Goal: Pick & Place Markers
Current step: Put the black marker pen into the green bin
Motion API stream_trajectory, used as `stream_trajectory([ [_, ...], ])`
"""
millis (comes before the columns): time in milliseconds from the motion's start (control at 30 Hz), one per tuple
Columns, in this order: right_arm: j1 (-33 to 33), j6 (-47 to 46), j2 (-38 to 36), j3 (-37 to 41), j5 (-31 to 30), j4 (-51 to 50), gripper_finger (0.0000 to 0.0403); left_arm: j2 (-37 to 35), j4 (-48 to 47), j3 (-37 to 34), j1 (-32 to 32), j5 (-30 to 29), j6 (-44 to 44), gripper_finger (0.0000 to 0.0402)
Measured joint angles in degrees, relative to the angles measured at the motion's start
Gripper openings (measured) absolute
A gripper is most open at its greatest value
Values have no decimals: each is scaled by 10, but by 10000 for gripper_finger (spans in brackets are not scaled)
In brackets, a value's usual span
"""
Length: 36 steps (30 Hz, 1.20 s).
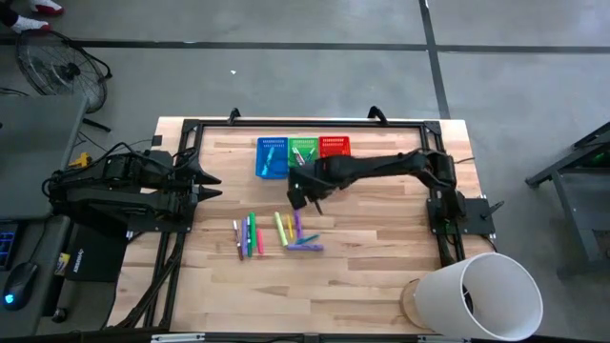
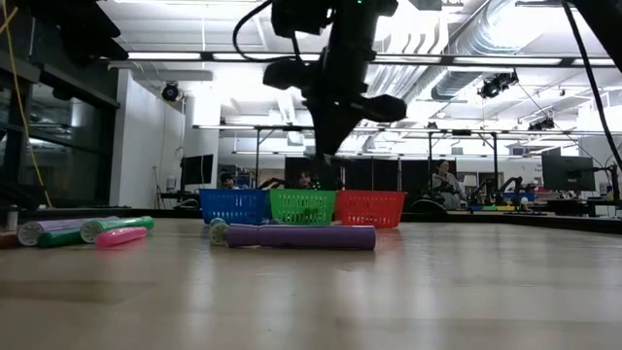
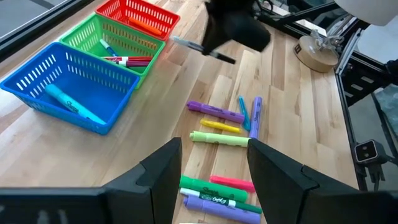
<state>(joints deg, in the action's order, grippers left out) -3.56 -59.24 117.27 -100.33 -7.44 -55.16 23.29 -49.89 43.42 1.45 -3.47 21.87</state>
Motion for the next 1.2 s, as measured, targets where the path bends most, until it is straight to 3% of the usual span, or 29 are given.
stream_trajectory([
  [167,-43,46,-4,0,0,69,18,0,0,0,0,-3,9,181],
  [467,-128,132,-3,0,57,160,18,0,0,0,0,-2,25,181],
  [800,-194,224,-1,-1,98,151,18,0,0,0,0,-2,54,181],
  [1200,-208,288,32,-2,108,166,17,0,9,0,0,-32,90,181],
])
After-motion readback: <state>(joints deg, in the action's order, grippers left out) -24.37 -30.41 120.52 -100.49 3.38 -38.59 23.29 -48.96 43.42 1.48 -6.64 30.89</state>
